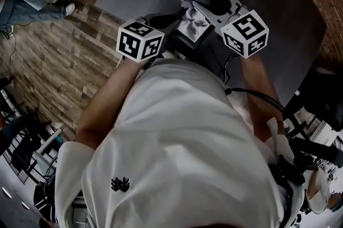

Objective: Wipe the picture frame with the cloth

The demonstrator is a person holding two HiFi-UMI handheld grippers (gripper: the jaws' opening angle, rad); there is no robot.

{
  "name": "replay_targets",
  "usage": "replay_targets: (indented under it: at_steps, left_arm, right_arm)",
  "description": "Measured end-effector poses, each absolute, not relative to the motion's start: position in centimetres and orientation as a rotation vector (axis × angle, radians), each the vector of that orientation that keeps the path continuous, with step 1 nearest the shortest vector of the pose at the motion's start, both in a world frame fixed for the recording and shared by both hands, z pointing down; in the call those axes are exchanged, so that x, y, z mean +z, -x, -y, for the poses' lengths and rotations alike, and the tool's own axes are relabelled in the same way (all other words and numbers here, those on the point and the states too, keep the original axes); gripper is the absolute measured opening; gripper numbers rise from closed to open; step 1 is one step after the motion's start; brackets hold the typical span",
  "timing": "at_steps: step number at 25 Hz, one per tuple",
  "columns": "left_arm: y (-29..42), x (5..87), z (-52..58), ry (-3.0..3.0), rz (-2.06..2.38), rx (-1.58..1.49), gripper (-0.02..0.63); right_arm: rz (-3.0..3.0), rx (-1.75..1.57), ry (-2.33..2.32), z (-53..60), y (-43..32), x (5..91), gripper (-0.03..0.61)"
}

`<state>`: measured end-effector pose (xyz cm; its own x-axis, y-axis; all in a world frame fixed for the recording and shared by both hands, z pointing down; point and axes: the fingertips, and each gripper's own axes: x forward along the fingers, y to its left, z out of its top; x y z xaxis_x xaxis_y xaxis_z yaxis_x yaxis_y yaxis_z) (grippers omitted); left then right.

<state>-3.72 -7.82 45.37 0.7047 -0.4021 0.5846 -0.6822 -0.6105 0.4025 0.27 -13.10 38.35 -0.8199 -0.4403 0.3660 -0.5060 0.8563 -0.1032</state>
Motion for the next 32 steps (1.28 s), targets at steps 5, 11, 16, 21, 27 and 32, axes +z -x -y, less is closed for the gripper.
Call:
replay_targets:
  at_steps: [5,11,16,21,27,32]
  left_arm:
    - [3.5,45.4,7.5,-2.298,0.808,0.598,0.075]
    - [3.0,45.5,7.6,-2.314,0.788,0.614,0.075]
    - [2.9,45.3,7.9,-2.319,0.786,0.612,0.075]
    - [3.3,45.3,7.8,-2.311,0.805,0.603,0.076]
    - [4.6,45.2,8.8,-2.297,0.843,0.591,0.076]
    - [5.1,45.4,9.3,-2.285,0.865,0.579,0.076]
  right_arm:
    - [2.679,0.277,-0.826,15.2,-3.3,37.6,0.140]
    - [2.665,0.280,-0.943,17.0,-5.8,37.2,0.140]
    - [2.637,0.306,-0.878,16.5,-5.7,38.3,0.140]
    - [2.627,0.352,-0.895,15.5,-7.1,38.9,0.140]
    - [2.617,0.400,-0.924,14.7,-8.8,39.3,0.140]
    - [2.602,0.419,-0.972,14.4,-10.2,39.8,0.140]
